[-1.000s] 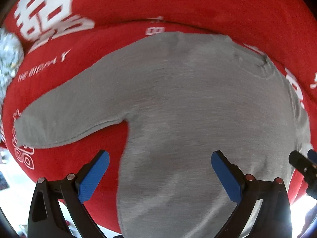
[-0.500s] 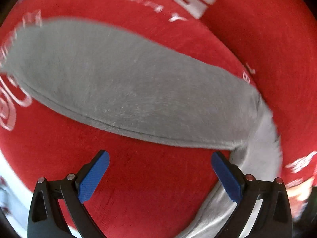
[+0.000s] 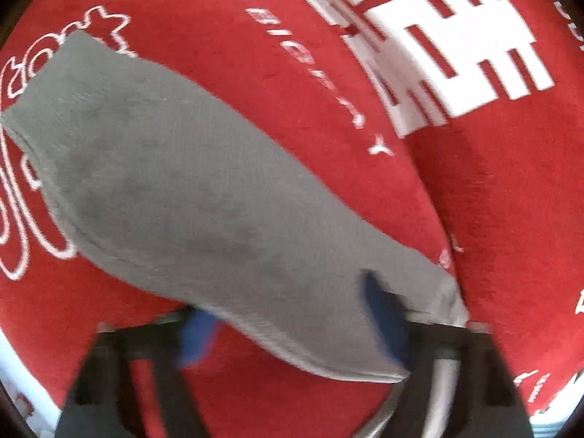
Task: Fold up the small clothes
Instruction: 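Grasp the sweater's side edge with the left gripper and lift it, then fold the lifted side and sleeve over the sweater body with the left gripper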
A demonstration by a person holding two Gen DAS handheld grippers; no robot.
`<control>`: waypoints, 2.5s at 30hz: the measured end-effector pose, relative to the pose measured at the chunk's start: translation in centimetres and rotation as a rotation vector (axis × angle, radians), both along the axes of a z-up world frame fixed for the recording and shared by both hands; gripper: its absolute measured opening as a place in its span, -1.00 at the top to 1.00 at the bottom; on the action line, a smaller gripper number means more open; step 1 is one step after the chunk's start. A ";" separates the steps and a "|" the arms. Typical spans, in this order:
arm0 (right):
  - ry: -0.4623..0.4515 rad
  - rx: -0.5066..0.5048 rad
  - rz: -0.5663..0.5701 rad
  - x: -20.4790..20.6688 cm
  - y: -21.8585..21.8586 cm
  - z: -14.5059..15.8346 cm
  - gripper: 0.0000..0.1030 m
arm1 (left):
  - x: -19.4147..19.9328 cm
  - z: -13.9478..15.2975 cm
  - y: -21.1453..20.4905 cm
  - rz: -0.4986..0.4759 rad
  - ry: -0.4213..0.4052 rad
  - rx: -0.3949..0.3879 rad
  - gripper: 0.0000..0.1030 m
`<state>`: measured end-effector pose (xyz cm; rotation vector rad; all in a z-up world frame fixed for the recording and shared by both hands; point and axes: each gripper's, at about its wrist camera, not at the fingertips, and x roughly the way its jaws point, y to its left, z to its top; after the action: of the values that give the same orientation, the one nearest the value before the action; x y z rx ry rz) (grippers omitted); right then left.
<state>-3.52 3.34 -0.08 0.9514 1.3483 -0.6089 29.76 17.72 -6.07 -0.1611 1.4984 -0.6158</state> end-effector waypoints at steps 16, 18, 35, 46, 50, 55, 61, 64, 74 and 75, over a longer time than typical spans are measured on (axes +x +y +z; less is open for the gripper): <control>-0.050 -0.004 -0.127 -4.5 -1.2 1.3 -1.00 | -7.3 11.0 -9.6 -0.405 -0.242 -0.194 0.87; -0.060 -0.015 -0.164 -5.9 -1.9 1.8 -1.00 | -10.1 12.9 -12.1 -0.505 -0.251 -0.250 0.87; 0.005 0.001 -0.595 -22.1 -6.4 0.1 -1.00 | -32.5 2.8 -24.2 -1.154 -0.199 0.035 0.83; -0.059 -0.202 -0.232 -13.3 -8.9 2.8 -1.00 | -22.7 8.0 -16.7 -0.936 -0.434 0.127 -0.79; 0.037 -0.352 0.098 -6.3 -7.4 2.5 -1.00 | -17.0 6.2 -14.3 -0.789 -0.395 0.241 -0.79; 0.212 -0.498 0.322 -1.3 -7.2 -0.7 -1.00 | -15.5 3.9 -12.8 -0.745 -0.359 0.296 -0.79; 0.257 -0.611 0.291 0.7 -8.0 -1.9 -0.82 | -17.1 1.2 -13.1 -0.741 -0.348 0.318 -0.80; 0.081 -0.505 -0.104 -3.9 -11.0 0.1 -0.82 | -16.8 0.9 -12.8 -0.726 -0.321 0.304 -0.81; -0.403 -0.023 -1.090 -24.2 -10.7 -4.0 -0.84 | -16.8 0.6 -12.7 -0.757 -0.339 0.323 -0.95; -0.419 -0.021 -1.118 -24.7 -10.7 -3.9 -0.85 | -16.7 0.7 -12.8 -0.764 -0.339 0.329 -0.95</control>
<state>-28.25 -7.35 -3.96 1.6917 0.3385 -1.1566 13.06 4.89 -5.37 0.7681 1.2795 -0.9278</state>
